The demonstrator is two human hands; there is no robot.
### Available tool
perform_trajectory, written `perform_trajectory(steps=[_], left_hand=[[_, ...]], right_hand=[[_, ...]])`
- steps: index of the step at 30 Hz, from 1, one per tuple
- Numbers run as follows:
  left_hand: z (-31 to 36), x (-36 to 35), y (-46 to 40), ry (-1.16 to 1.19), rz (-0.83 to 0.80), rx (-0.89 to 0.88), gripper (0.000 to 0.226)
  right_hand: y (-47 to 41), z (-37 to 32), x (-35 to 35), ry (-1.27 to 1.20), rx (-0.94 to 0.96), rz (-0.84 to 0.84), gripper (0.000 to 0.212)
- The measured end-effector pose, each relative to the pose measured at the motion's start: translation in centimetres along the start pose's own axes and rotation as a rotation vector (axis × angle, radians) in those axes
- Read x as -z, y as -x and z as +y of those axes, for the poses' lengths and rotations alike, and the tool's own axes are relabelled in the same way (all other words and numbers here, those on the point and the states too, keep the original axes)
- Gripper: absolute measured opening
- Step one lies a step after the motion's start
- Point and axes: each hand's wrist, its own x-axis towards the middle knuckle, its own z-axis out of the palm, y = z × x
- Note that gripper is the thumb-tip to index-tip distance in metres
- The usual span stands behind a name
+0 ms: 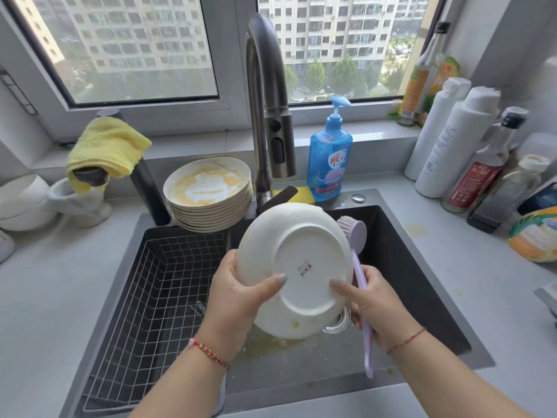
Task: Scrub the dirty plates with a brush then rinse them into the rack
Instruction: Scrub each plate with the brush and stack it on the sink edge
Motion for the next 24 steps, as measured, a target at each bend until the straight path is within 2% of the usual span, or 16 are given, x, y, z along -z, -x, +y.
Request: perform_trajectory(steps=[2, 6, 11, 15, 18, 21, 24], left_hand=[[0.2, 0.4, -0.2, -0.077, -0.021, 0.019, 0.071], [1.3, 0.9, -0.5, -0.307, -0.134, 0.012, 0.066], [3.0, 1.2, -1.5, -0.514, -0.240, -0.048, 0.058], [3.7, 0.8, -1.4, -0.713, -0.295, -0.150, 0.044], [3.2, 0.9, -1.3, -0.733, -0.250, -0.166, 0.040], [2.8, 1.3, -1.4, -0.713, -0.163, -0.163, 0.041], [2.3, 1.8, -1.7, -0.719, -0.056, -0.170, 0.041]], right_hand=[[-0.2, -1.1, 1.0, 0.198, 0.065, -0.005, 0.066], [-1.1, -3.0, 2.1, 0.564, 0.179, -0.046, 0.069], [-1.3, -4.3, 1.9, 0.687, 0.234, -0.083, 0.071], [-1.0, -4.7, 1.1, 0.842, 0.292, -0.063, 0.071], [-0.6, -4.7, 0.6, 0.869, 0.351, -0.023, 0.065], [-0.5, -4.3, 0.5, 0.774, 0.365, 0.089, 0.049], [-0.1, -3.0, 0.6, 0.683, 0.245, 0.106, 0.030]])
